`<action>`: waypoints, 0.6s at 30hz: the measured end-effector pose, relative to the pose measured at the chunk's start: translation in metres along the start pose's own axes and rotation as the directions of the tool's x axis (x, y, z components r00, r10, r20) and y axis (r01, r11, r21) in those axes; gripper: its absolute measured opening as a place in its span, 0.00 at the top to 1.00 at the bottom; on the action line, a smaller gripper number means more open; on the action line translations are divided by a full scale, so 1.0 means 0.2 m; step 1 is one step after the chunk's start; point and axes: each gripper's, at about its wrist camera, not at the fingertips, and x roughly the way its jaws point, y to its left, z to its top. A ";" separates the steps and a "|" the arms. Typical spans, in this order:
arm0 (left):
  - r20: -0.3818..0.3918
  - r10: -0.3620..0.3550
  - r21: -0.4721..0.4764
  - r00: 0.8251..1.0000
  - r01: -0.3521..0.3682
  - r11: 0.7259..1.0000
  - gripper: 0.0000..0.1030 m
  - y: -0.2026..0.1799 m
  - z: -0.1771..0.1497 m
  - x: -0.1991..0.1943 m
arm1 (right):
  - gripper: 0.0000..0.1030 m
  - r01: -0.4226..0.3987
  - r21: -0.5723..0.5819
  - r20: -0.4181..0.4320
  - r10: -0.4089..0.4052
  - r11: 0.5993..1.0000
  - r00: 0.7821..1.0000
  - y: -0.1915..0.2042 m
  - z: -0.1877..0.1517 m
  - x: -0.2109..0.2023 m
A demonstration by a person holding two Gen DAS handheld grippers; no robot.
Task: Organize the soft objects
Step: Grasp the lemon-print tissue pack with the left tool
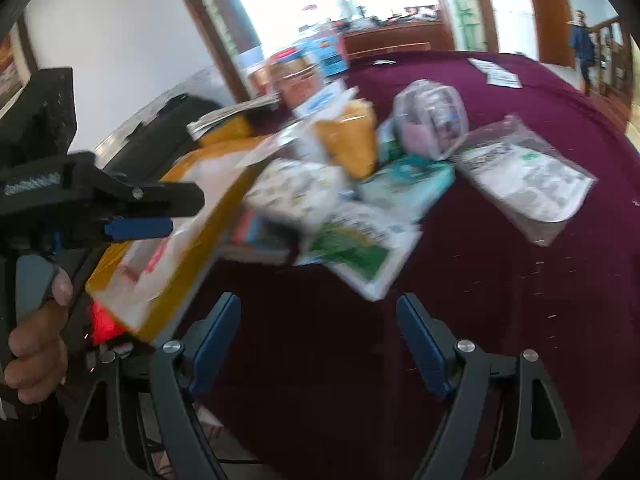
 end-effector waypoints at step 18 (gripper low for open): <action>-0.124 0.017 -0.220 0.992 -0.044 0.974 0.18 0.00 0.25 0.35 | 0.22 0.259 -0.031 0.092 -0.255 0.965 0.963 -0.17 0.04 0.04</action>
